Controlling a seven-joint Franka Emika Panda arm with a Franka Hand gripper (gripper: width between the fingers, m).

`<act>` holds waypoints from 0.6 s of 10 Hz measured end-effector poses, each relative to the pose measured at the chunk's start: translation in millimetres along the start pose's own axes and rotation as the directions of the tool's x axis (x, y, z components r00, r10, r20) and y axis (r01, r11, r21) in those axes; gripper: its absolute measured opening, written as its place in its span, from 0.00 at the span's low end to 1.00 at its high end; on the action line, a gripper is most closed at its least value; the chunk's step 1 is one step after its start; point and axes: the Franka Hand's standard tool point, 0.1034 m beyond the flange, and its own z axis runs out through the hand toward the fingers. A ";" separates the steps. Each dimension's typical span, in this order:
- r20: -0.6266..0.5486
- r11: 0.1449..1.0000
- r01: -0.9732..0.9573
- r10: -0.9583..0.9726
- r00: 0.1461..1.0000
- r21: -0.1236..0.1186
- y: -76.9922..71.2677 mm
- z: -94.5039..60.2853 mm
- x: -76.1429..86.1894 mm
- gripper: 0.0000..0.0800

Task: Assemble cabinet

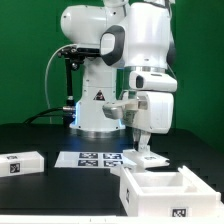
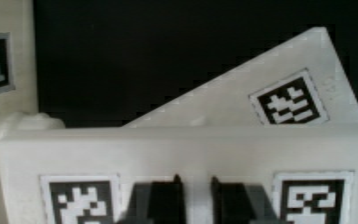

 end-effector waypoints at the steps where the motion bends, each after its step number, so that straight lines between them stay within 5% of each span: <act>1: 0.000 1.000 -0.007 0.007 1.000 0.001 -0.3 0.3 0.1 0.08; 6: -0.001 0.999 -0.034 0.034 0.999 0.003 -1.4 1.0 7.0 0.08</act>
Offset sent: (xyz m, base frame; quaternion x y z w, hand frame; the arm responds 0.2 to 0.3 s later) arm 0.0003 0.0059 -0.0008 -0.0032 0.0025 -0.0056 1.0000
